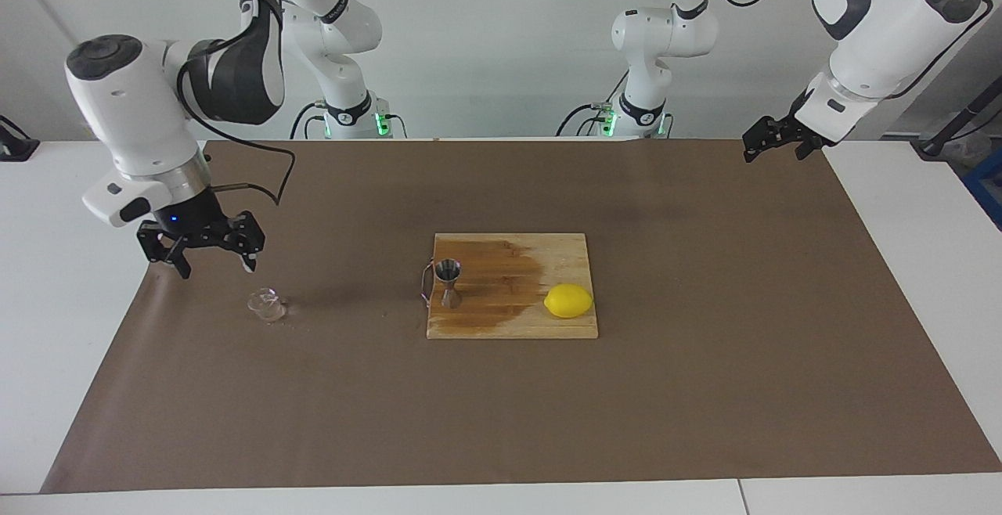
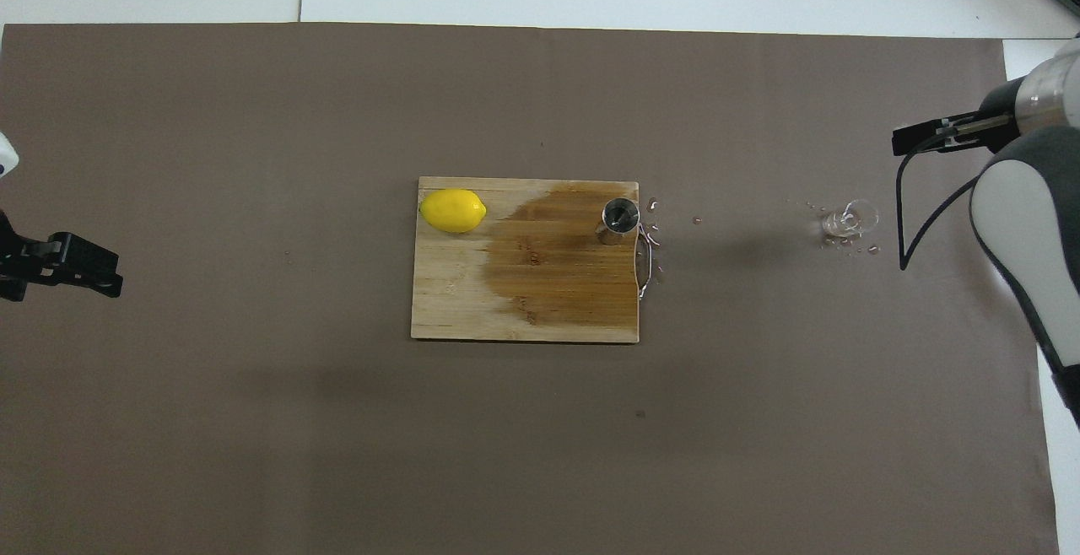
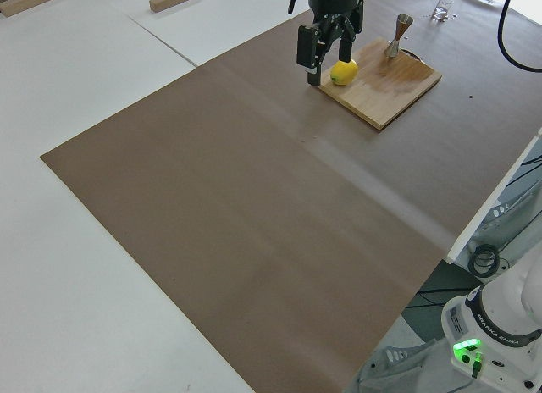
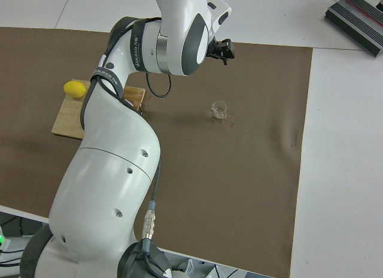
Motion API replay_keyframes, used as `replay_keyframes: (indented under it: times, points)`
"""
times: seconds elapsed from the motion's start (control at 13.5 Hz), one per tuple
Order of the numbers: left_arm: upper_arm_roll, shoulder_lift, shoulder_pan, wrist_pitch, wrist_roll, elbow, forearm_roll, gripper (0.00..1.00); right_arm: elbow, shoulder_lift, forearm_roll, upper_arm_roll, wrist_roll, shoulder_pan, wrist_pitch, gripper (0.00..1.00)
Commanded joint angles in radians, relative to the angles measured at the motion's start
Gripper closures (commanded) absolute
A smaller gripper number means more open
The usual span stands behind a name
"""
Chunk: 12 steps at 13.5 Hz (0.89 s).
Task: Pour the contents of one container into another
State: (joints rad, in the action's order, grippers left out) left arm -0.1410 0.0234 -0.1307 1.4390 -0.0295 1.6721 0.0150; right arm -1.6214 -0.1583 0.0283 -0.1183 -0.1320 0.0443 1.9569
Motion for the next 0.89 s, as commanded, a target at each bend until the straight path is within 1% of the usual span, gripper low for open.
replay_keyframes:
  times: [0.0, 0.15, 0.3, 0.37, 0.52, 0.67, 0.81]
  points:
    - [-0.006, 0.03, -0.007, -0.002, 0.013, 0.032, 0.002, 0.0, 0.005, 0.084, 0.045, 0.006, 0.106, -0.018, -0.1, 0.0]
    - [-0.006, 0.03, -0.007, -0.002, 0.013, 0.032, 0.002, 0.0, 0.011, 0.13, 0.029, 0.002, 0.179, -0.02, -0.192, 0.0]
    - [-0.006, 0.03, -0.007, -0.002, 0.013, 0.032, 0.002, 0.0, 0.04, 0.154, 0.016, 0.003, 0.257, -0.021, -0.309, 0.0]
    - [-0.006, 0.03, -0.007, -0.002, 0.013, 0.032, 0.002, 0.0, 0.04, 0.17, 0.007, 0.0, 0.264, -0.021, -0.341, 0.0]
    - [-0.006, 0.03, -0.007, -0.002, 0.013, 0.032, 0.002, 0.0, -0.004, 0.201, -0.002, -0.001, 0.25, -0.037, -0.354, 0.0]
    - [-0.006, 0.03, -0.007, -0.002, 0.013, 0.032, 0.002, 0.0, -0.005, 0.216, 0.01, 0.003, 0.191, -0.029, -0.355, 0.0]
    - [-0.006, 0.03, -0.007, -0.002, 0.013, 0.032, 0.002, 0.0, 0.0, 0.215, 0.012, 0.009, 0.186, -0.024, -0.384, 0.0]
